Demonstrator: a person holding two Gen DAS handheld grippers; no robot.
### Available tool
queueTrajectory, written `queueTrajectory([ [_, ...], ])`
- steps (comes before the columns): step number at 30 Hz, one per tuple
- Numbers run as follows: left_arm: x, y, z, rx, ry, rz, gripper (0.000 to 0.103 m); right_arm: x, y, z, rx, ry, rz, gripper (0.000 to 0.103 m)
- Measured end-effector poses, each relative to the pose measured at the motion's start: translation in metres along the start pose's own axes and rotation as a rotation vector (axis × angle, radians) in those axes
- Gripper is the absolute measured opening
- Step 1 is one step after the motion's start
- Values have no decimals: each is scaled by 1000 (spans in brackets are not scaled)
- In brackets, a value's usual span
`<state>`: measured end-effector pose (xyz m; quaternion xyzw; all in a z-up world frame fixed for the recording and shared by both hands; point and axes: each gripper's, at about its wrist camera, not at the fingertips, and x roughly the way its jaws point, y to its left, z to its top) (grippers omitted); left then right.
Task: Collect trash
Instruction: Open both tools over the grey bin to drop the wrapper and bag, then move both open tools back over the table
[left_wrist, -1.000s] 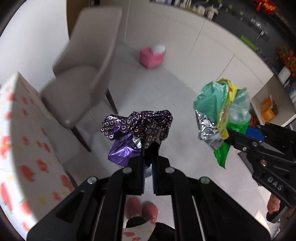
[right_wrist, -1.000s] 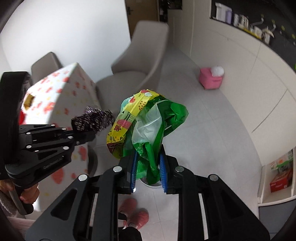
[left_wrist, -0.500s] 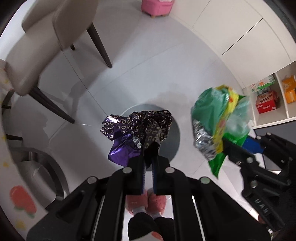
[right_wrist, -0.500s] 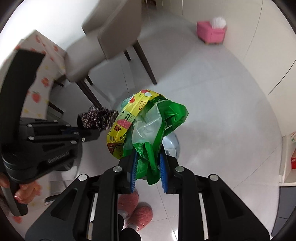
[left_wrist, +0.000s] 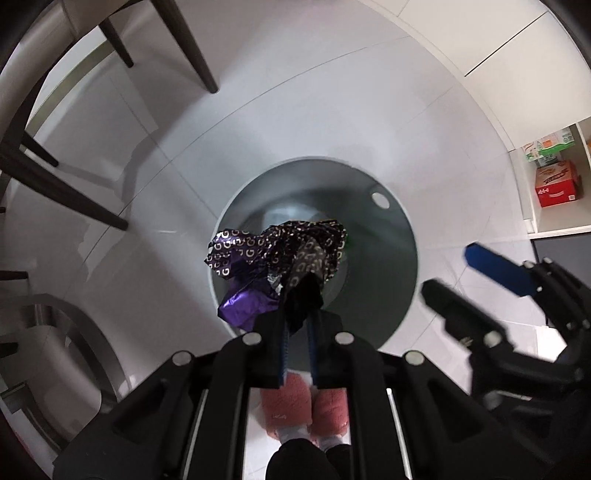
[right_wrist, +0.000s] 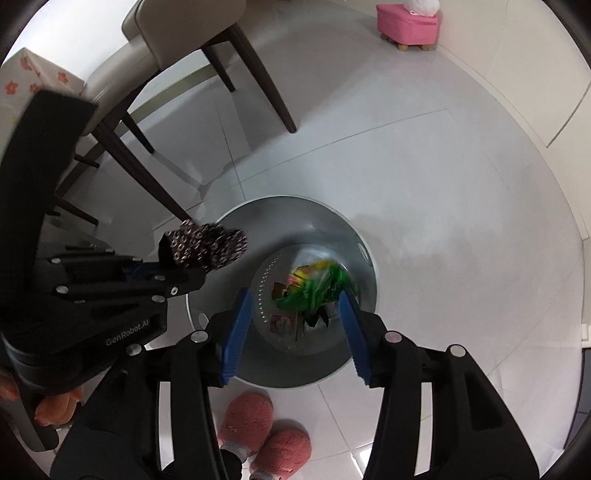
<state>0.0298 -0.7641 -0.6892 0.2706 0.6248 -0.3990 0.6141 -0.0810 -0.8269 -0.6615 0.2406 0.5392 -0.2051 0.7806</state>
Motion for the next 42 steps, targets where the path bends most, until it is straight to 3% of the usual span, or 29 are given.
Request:
queueTrajectory([
  [6,-45,0,-8,-12,-7,-48,11,-50,9,13,-14,-17,-15,48],
  [7,-58,-1,-9,-18,-16,-58,16,-59,7,17,-18,-21,-14,48],
  [9,-93,-2,-13,-37,-53,-51,40,-88,11,23,-29,-31,-12,48],
  [10,-107,-4,-15,-42,-79,-38,62,-98,13,24,-35,-35,-13,48],
  [11,-126,-6,-17,-46,-108,-21,76,-113,17,26,-42,-41,-14,48],
  [17,-213,-11,-28,-79,-176,-39,76,-192,33,33,-65,-82,-35,48],
  [28,-336,-22,-69,-94,-256,-37,76,-329,61,29,-127,-138,-27,48],
  [31,-374,-19,-91,-121,-290,6,79,-362,76,29,-171,-157,-10,50],
  [33,-395,-15,-105,-149,-317,25,81,-384,91,28,-203,-177,2,62],
  [34,-407,-11,-113,-163,-332,25,81,-393,99,29,-221,-188,12,63],
  [42,-486,47,-199,-377,-456,70,85,-438,192,28,-435,-220,148,63],
])
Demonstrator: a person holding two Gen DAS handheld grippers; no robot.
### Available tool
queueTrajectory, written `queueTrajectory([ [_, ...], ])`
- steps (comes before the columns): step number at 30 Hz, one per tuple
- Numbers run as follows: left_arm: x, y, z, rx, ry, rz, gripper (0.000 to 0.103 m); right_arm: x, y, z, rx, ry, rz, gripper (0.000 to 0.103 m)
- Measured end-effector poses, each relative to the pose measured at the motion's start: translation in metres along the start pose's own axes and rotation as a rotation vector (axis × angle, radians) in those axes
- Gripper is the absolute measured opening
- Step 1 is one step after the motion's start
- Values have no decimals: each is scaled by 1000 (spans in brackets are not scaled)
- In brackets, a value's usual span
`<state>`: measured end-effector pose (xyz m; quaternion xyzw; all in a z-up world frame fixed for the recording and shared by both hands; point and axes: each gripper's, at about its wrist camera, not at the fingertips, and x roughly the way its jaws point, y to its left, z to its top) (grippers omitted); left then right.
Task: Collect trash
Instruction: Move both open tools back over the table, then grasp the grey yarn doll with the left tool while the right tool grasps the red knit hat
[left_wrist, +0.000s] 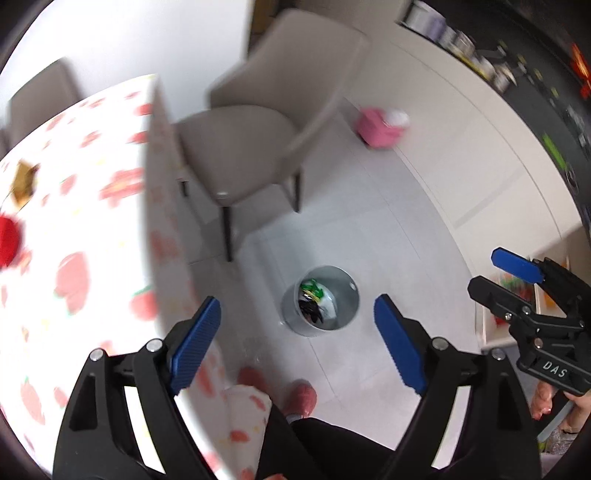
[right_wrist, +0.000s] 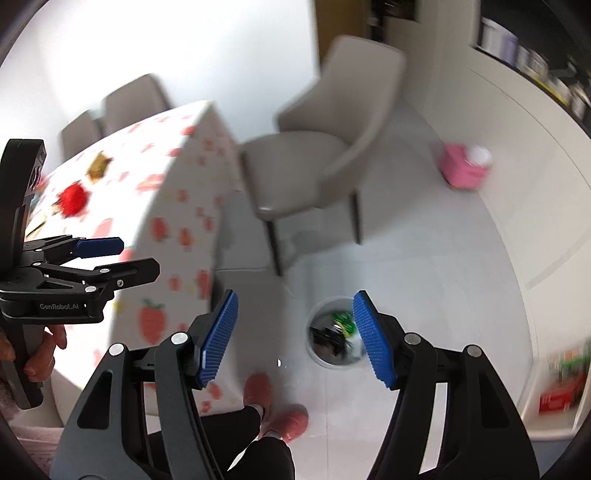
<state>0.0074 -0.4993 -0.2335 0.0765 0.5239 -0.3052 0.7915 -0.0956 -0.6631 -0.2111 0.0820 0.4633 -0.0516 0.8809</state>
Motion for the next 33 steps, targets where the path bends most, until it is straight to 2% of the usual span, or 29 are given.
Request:
queueTrajectory([
  [5,-55,73,-27,-178,-70,81,85,5,73,28,-141,-5,110,63],
  [9,-100,140,-50,-312,-124,158,85,11,147,49,-254,-11,175,63],
  [14,-142,226,-74,-408,-165,242,85,19,237,70,-334,-31,227,63],
  [17,-162,275,-78,-428,-170,260,85,26,295,82,-340,-45,236,63],
  [23,-201,363,-71,-389,-194,302,85,54,393,107,-307,-56,244,63],
  [29,-202,420,-51,-357,-187,273,85,82,450,132,-328,-53,219,63],
  [33,-177,444,-37,-359,-156,239,85,116,470,148,-334,-32,192,63],
])
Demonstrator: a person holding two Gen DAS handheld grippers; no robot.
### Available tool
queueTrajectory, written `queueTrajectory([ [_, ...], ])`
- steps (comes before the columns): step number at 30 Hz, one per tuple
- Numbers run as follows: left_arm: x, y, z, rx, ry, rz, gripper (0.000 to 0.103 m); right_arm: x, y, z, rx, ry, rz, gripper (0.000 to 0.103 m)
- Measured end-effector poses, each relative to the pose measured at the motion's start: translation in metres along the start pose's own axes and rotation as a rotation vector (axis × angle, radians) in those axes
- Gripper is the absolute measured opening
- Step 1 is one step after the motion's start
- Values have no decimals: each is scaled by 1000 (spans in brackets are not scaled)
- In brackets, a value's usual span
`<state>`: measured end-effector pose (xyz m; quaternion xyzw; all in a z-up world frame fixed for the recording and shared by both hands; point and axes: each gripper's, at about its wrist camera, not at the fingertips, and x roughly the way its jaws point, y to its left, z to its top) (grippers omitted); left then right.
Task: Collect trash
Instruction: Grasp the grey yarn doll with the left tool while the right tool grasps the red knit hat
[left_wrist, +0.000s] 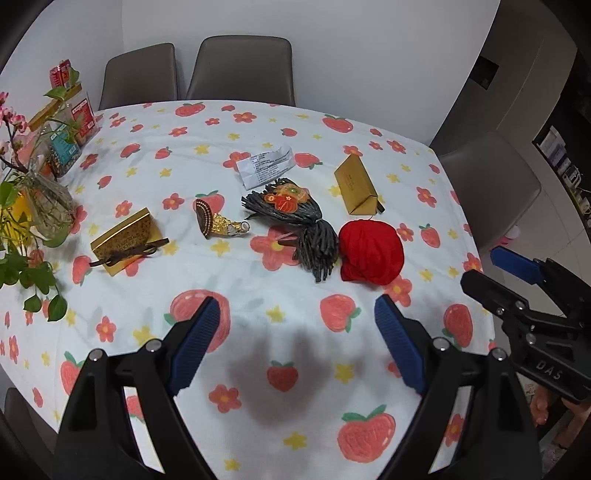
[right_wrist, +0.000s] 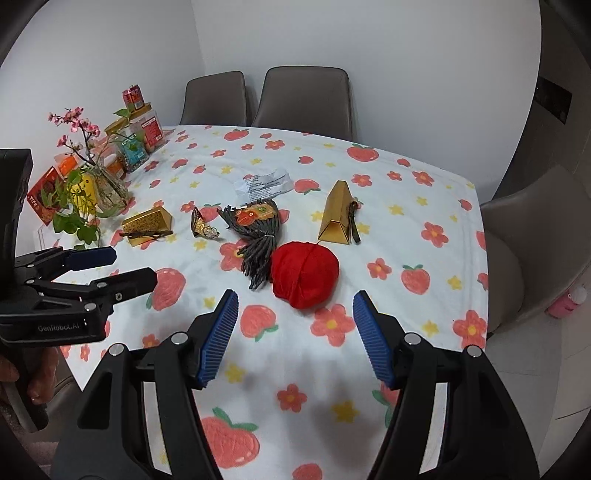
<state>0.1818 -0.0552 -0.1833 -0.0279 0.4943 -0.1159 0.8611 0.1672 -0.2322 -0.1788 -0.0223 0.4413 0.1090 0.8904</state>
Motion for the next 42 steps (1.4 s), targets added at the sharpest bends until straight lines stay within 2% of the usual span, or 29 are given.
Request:
queueTrajectory([
  [4,41,5,9,-27,45,-40,85,40,0,10,2,38,-17,63],
  [12,115,8,22,-36,121,-20,84,108,-16,9,1,141,-29,63],
  [13,124,9,22,-43,134,-21,81,112,-18,9,4,151,-24,62],
  [15,142,10,22,-44,162,-26,67,120,-20,6,0,164,-2,63],
  [16,149,10,21,-40,176,-25,57,122,-20,5,-3,168,10,62],
  [17,155,9,21,-30,175,-22,53,123,-19,5,-12,172,25,61],
  [18,154,5,22,-8,147,-20,53,124,-17,5,-21,175,35,57],
  [19,158,2,23,11,159,-20,49,124,-16,5,-30,178,45,51],
  [23,160,-6,29,35,143,-65,18,124,-13,8,-50,174,68,38],
  [26,154,-12,29,68,112,-60,9,121,-15,10,-36,169,85,31],
  [31,144,-14,30,82,77,-60,8,115,-16,10,-28,166,104,27],
  [42,94,1,20,69,-6,-32,8,78,-7,2,-21,124,95,26],
])
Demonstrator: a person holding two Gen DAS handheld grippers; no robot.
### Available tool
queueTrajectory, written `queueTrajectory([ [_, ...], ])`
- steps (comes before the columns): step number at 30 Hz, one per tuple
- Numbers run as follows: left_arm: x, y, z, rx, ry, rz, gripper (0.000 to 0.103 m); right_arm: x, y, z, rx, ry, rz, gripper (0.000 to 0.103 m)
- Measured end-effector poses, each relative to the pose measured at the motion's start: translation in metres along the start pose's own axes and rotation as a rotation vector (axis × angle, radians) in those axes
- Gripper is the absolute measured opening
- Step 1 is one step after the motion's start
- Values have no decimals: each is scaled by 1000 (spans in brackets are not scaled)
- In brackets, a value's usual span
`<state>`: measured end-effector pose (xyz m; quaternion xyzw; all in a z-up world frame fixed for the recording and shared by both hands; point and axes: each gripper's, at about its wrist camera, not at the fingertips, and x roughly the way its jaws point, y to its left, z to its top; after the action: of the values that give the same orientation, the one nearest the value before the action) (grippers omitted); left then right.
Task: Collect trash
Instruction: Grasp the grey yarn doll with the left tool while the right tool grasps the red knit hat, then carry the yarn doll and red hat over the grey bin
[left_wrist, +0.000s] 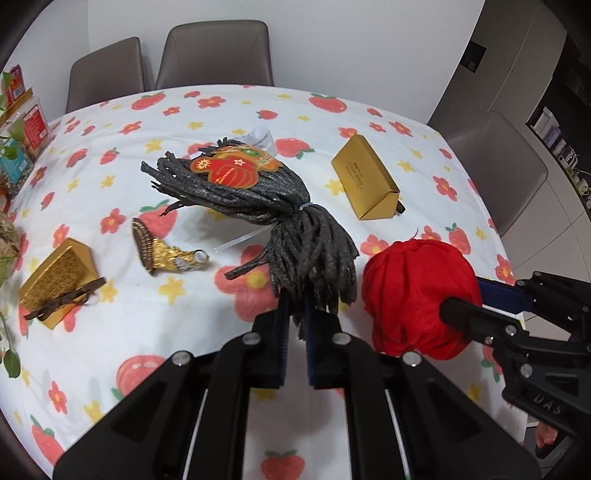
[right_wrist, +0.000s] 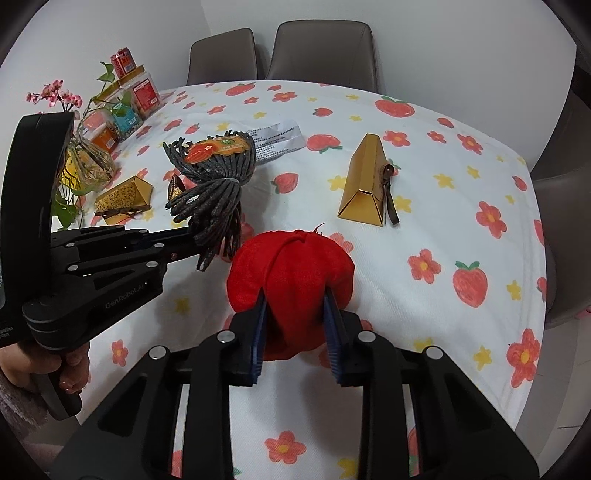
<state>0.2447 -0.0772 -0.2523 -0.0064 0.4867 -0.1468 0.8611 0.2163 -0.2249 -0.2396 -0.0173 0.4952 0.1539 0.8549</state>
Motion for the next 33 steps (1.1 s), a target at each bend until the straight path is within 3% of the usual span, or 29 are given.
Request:
queueTrajectory([
  [10,-73,-5,-15,28,-118,-4,8,-53,19,-12,13,-87,-21,26],
  [18,-111,-32,-28,112,-167,-72,8,-101,16,-33,91,-167,-67,26],
  [28,-136,-112,-36,235,-191,-199,8,-169,-30,-87,208,-236,-165,26],
  [33,-143,-183,-49,319,-190,-262,8,-212,-77,-131,284,-272,-225,26],
])
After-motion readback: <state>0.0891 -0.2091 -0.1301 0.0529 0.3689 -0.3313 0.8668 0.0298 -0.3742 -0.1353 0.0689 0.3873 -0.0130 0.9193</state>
